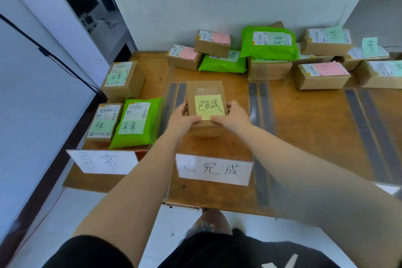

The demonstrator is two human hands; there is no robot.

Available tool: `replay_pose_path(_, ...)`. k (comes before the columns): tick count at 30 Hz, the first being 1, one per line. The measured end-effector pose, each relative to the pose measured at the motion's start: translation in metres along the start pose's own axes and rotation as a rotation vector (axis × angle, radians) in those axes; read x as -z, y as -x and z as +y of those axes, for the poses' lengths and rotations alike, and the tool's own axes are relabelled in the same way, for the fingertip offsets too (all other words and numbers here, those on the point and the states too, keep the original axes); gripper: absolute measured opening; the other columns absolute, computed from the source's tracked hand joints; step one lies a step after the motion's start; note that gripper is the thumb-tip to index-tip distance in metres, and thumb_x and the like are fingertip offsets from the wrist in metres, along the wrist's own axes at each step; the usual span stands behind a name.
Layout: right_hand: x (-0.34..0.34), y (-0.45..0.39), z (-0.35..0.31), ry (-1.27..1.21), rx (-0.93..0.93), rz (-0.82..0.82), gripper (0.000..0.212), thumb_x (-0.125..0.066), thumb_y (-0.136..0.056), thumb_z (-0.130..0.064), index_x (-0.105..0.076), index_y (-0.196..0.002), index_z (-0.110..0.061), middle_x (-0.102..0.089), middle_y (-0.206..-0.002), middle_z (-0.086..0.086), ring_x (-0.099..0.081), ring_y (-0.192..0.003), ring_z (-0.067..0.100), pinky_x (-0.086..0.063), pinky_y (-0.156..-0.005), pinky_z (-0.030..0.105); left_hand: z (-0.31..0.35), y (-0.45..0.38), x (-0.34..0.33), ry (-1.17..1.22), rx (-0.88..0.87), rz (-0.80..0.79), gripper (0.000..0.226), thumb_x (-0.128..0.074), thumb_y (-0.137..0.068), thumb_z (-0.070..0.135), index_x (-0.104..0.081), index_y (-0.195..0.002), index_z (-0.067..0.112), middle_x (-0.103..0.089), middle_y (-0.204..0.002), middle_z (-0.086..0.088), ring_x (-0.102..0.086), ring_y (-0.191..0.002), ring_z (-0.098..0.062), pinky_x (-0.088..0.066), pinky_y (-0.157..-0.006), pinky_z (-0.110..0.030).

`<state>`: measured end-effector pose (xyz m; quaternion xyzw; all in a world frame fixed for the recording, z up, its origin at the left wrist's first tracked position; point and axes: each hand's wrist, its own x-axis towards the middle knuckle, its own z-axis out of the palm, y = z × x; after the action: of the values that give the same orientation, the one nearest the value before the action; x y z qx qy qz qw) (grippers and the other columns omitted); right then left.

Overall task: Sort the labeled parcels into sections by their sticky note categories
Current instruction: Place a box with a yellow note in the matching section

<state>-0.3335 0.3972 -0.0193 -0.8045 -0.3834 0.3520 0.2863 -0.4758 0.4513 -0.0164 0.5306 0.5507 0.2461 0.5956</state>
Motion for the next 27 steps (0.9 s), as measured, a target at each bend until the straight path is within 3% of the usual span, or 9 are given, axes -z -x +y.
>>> replay_pose_path(3, -0.010, 0.006, 0.004, 0.000, -0.035, -0.038, 0.064, -0.073, -0.080, -0.031, -0.039, -0.129, -0.007, -0.055, -0.130, 0.009, -0.054, -0.115, 0.026, -0.042, -0.081, 0.029, -0.007, 0.006, 0.004, -0.057, -0.014, 0.007, 0.069, -0.066, -0.082, 0.000, -0.036, -0.143, 0.010, -0.049, -0.139, -0.007, -0.048, -0.116, -0.015, -0.043, -0.101, -0.035)
replay_pose_path(7, -0.017, 0.007, 0.007, 0.032, -0.058, -0.059, 0.065, -0.073, -0.080, -0.032, -0.038, -0.128, -0.005, -0.054, -0.130, 0.011, -0.053, -0.117, 0.028, -0.044, -0.088, 0.034, -0.013, 0.007, 0.007, -0.131, 0.001, -0.003, 0.065, -0.066, -0.083, 0.003, -0.038, -0.141, 0.011, -0.048, -0.141, -0.007, -0.047, -0.124, -0.020, -0.041, -0.105, -0.037)
replay_pose_path(11, -0.021, 0.004, 0.010, 0.072, -0.067, -0.078, 0.066, -0.072, -0.080, -0.033, -0.037, -0.129, -0.004, -0.054, -0.131, 0.011, -0.052, -0.118, 0.028, -0.043, -0.086, 0.033, -0.015, 0.005, 0.006, -0.147, 0.021, -0.009, 0.058, -0.060, -0.085, -0.002, -0.041, -0.139, 0.009, -0.052, -0.136, -0.008, -0.051, -0.118, -0.020, -0.043, -0.096, -0.030)
replay_pose_path(18, -0.031, 0.000, 0.018, 0.084, -0.099, -0.124, 0.071, -0.074, -0.079, -0.033, -0.035, -0.130, -0.004, -0.054, -0.131, 0.011, -0.053, -0.117, 0.028, -0.046, -0.087, 0.034, -0.025, -0.006, 0.006, -0.237, 0.097, -0.018, 0.055, -0.064, -0.082, 0.004, -0.048, -0.134, 0.015, -0.059, -0.129, -0.005, -0.056, -0.115, -0.023, -0.045, -0.101, -0.042)
replay_pose_path(25, -0.027, -0.018, 0.011, 0.181, -0.050, -0.159, 0.071, -0.072, -0.079, -0.035, -0.033, -0.131, -0.007, -0.052, -0.131, 0.010, -0.054, -0.116, 0.028, -0.047, -0.088, 0.035, -0.018, -0.019, 0.002, -0.424, 0.043, -0.011, 0.062, -0.063, -0.079, 0.010, -0.042, -0.137, 0.012, -0.055, -0.134, -0.003, -0.054, -0.116, -0.022, -0.046, -0.091, -0.030)
replay_pose_path(27, -0.021, -0.029, 0.003, 0.208, -0.008, -0.129, 0.074, -0.071, -0.079, -0.039, -0.033, -0.134, -0.008, -0.048, -0.133, 0.009, -0.052, -0.117, 0.028, -0.048, -0.093, 0.040, -0.004, -0.028, 0.000, -0.469, -0.039, -0.006, 0.055, -0.058, -0.085, 0.007, -0.040, -0.137, 0.011, -0.051, -0.136, -0.001, -0.050, -0.121, -0.021, -0.037, -0.083, -0.020)
